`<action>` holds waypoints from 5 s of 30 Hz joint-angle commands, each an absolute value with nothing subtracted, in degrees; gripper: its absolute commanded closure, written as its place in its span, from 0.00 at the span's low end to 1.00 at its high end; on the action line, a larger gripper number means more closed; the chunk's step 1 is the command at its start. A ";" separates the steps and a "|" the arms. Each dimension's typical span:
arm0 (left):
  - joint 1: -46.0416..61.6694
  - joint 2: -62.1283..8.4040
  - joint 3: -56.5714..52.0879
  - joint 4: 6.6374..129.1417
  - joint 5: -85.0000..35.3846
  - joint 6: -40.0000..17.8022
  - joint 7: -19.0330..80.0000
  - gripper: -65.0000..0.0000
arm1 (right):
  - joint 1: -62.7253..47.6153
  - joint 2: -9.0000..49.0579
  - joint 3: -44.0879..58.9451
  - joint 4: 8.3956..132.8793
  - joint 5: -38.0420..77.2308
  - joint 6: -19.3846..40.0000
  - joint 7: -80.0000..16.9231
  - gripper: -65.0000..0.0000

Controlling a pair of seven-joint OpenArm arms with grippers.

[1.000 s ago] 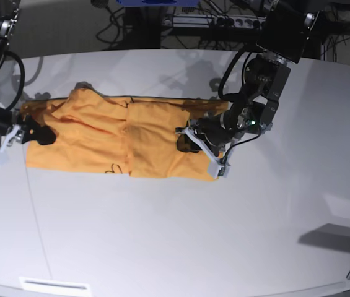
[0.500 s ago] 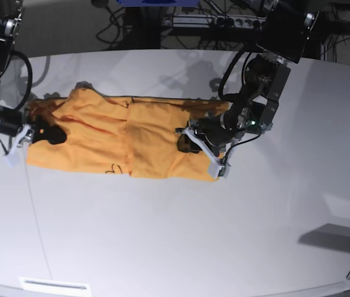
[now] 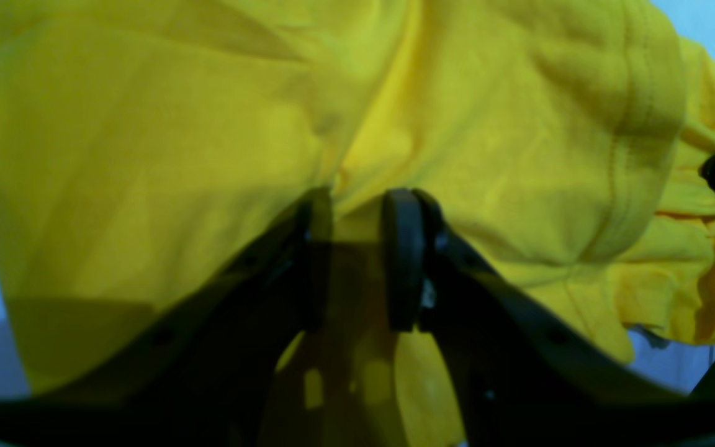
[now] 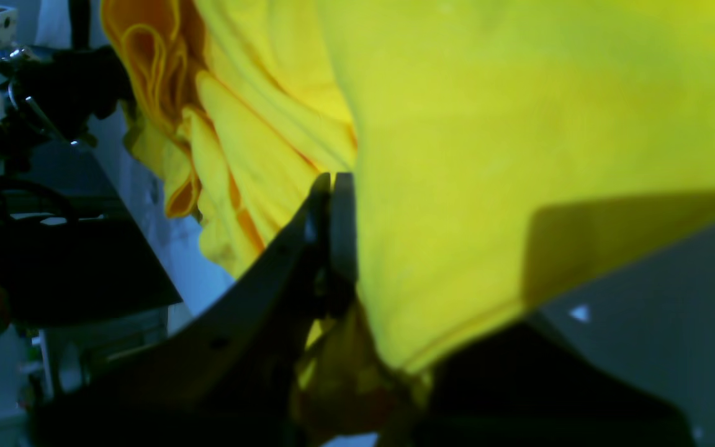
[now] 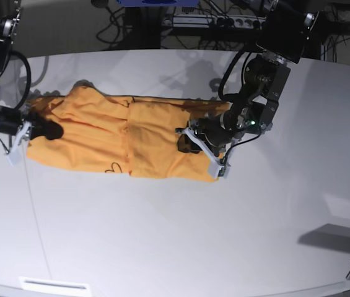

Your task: Fold the T-shirt properly

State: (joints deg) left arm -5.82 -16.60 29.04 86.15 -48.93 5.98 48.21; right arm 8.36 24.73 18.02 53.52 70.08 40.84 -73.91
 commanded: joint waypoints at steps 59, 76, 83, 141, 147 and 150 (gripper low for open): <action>-4.26 -18.15 26.68 99.56 -44.00 10.77 62.55 0.72 | -1.01 13.05 -4.79 106.77 23.52 -20.26 -67.38 1.00; -4.35 -25.19 26.68 97.71 -55.25 10.68 62.55 0.72 | -0.48 11.12 -24.22 106.77 -6.20 -37.93 -65.89 1.00; -4.88 -24.13 28.35 91.91 -48.22 10.68 62.55 0.72 | -0.84 9.01 -31.69 106.77 -17.10 -37.93 -66.07 1.00; -13.05 -26.42 19.38 100.62 -46.29 10.86 74.07 0.72 | -0.04 -1.89 -54.55 101.85 -34.24 -40.00 -70.81 1.00; -10.42 -26.51 16.75 100.70 -46.20 10.77 74.07 0.72 | 2.07 -2.86 -54.55 96.13 -34.24 -40.00 -70.90 1.00; -10.15 -27.38 17.36 100.70 -46.29 10.77 74.07 0.72 | 2.95 -2.95 -54.64 93.58 -34.24 -40.00 -70.90 1.00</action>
